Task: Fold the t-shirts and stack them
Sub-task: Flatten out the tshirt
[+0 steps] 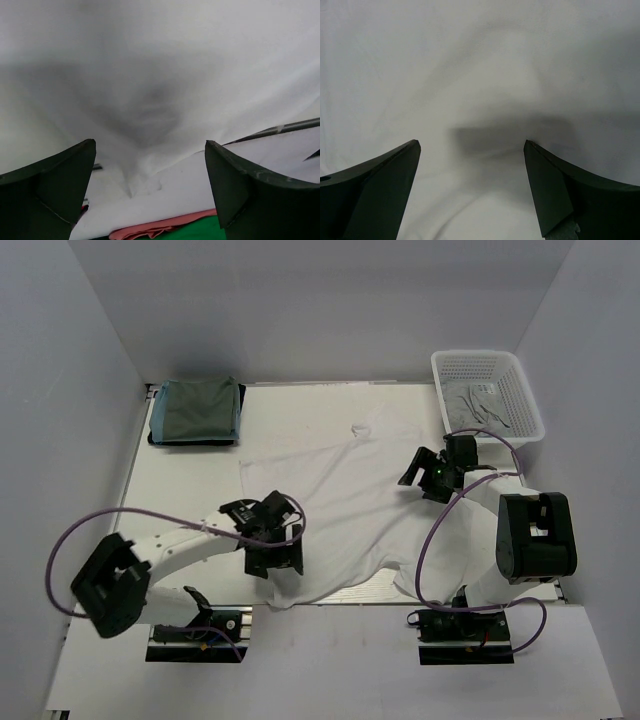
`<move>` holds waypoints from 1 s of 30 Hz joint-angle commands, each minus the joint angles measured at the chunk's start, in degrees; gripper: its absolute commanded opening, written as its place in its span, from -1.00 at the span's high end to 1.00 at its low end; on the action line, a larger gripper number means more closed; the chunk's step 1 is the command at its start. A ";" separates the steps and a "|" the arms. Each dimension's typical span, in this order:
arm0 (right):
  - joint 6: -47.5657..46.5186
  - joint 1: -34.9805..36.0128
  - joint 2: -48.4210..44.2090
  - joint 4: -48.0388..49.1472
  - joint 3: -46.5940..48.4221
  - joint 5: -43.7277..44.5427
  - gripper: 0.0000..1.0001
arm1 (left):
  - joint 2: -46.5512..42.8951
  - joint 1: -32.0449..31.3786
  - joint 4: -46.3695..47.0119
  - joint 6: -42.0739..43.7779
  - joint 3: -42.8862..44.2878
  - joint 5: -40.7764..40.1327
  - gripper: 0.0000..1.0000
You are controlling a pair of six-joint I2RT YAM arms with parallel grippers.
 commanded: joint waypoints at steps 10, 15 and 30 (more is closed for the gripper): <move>-1.62 0.17 -1.51 -0.07 0.37 0.50 -0.80 | -15.20 0.55 -11.91 -11.87 -2.50 -12.47 -1.00; -4.43 0.34 -6.50 1.33 -1.03 0.85 -0.80 | -8.63 0.55 -7.59 -6.68 7.32 -19.22 -1.00; -12.70 6.32 -2.84 -3.41 7.91 13.48 -0.80 | 12.55 14.25 16.58 9.30 19.13 -34.64 -1.00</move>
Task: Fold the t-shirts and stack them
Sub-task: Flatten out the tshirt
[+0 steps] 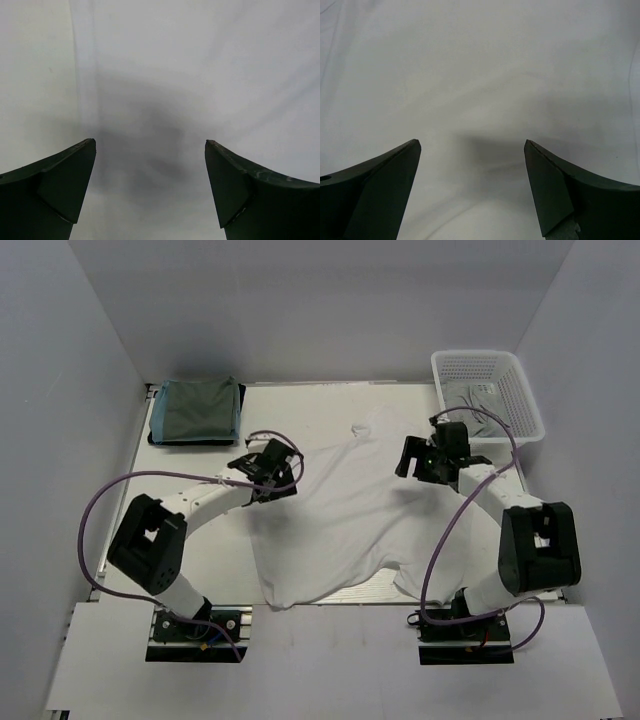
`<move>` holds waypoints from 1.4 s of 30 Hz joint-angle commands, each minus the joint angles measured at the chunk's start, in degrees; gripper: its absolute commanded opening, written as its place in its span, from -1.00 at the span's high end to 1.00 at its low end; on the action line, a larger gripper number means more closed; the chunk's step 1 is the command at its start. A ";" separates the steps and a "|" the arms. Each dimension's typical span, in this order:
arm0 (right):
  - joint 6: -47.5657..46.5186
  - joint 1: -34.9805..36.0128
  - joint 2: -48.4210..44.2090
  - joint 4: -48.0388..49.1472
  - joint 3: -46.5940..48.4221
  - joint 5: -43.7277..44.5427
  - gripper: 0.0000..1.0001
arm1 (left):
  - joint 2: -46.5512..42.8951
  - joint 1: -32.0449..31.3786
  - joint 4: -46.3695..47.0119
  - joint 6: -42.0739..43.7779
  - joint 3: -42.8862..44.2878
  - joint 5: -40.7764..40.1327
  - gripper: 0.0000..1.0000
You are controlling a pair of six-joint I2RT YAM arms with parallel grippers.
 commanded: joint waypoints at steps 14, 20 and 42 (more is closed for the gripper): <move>1.29 2.44 17.79 -2.19 13.99 12.86 -0.80 | 25.41 13.48 9.16 10.00 18.55 9.50 -1.00; 2.08 2.26 24.29 -3.42 19.08 14.09 -0.80 | 33.85 16.82 7.23 11.31 29.59 9.50 -1.00; -6.72 3.75 18.51 -2.20 28.59 5.32 -0.80 | 35.91 20.87 0.73 23.19 59.12 19.08 -1.00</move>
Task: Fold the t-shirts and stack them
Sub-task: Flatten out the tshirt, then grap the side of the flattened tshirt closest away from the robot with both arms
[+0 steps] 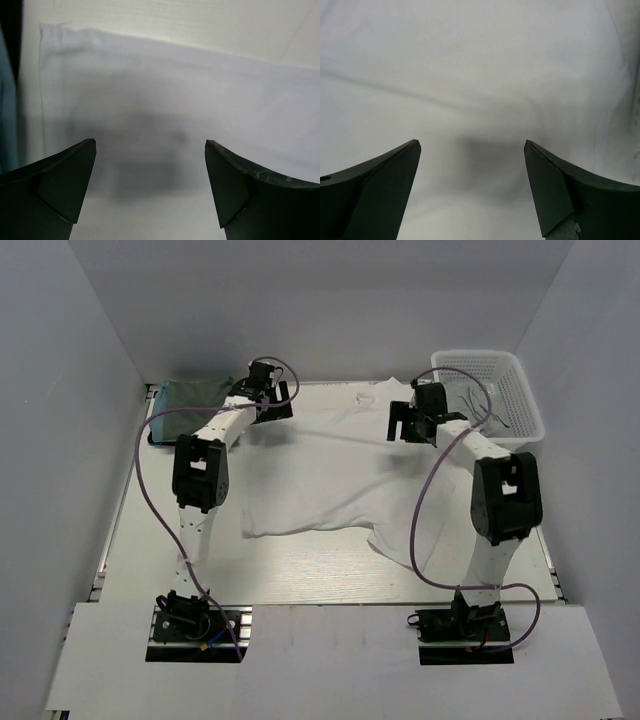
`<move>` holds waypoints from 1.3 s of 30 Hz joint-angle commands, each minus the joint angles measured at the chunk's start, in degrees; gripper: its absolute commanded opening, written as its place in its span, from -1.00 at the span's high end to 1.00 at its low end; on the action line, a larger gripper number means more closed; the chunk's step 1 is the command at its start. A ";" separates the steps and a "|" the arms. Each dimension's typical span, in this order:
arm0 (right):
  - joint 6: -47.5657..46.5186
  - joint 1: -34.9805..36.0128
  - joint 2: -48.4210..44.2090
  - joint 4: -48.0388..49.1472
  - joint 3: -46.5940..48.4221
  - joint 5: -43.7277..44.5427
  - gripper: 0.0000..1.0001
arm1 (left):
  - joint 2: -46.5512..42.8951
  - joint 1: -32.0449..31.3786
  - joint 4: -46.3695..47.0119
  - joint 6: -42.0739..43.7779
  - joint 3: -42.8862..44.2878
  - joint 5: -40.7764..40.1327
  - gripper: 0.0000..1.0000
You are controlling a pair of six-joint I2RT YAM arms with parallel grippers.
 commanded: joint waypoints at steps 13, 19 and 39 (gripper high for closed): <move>14.28 0.34 -36.41 1.35 -33.91 -7.29 -0.80 | -53.00 -1.57 0.06 -19.53 -61.86 7.17 -1.00; 14.46 0.25 -43.97 -0.40 -41.30 -8.71 -0.80 | -61.90 -1.57 -2.83 -22.61 -74.36 4.72 -1.00; 16.48 0.16 -50.30 -6.47 -47.72 -8.97 -0.80 | -60.85 -0.51 1.38 -27.36 -83.51 5.24 0.94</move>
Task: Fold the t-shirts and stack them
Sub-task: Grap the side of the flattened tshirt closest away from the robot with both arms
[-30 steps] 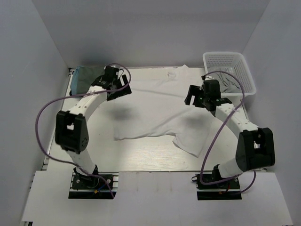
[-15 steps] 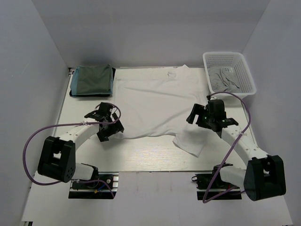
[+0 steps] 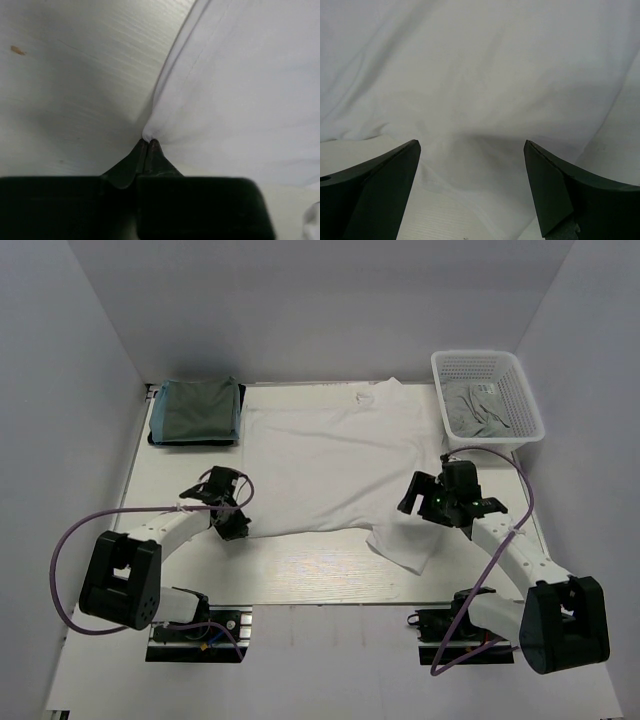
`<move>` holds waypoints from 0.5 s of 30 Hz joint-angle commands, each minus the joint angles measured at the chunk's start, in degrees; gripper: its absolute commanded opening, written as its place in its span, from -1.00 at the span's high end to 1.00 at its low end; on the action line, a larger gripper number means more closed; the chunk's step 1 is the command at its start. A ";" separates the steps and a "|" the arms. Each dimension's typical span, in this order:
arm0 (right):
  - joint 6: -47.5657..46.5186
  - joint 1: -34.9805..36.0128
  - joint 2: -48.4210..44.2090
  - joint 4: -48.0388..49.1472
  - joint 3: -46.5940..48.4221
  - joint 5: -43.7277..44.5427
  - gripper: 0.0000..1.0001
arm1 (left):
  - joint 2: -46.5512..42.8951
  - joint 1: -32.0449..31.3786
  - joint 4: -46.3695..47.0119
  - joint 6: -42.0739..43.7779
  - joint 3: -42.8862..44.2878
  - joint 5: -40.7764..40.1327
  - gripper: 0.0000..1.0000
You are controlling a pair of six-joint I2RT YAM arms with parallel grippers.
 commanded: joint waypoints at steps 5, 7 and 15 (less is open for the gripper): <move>4.41 -0.16 -3.87 -13.55 -0.64 2.31 -0.80 | 2.35 0.19 -1.23 -0.53 0.95 -0.20 1.00; 6.52 -0.25 -3.70 -18.66 -2.04 2.67 -0.80 | 1.74 0.19 -1.76 -0.53 1.48 -0.73 1.00; 10.39 0.10 -3.88 -16.03 -10.67 -4.98 -0.80 | 0.07 0.19 -2.81 -0.53 2.00 -1.26 1.00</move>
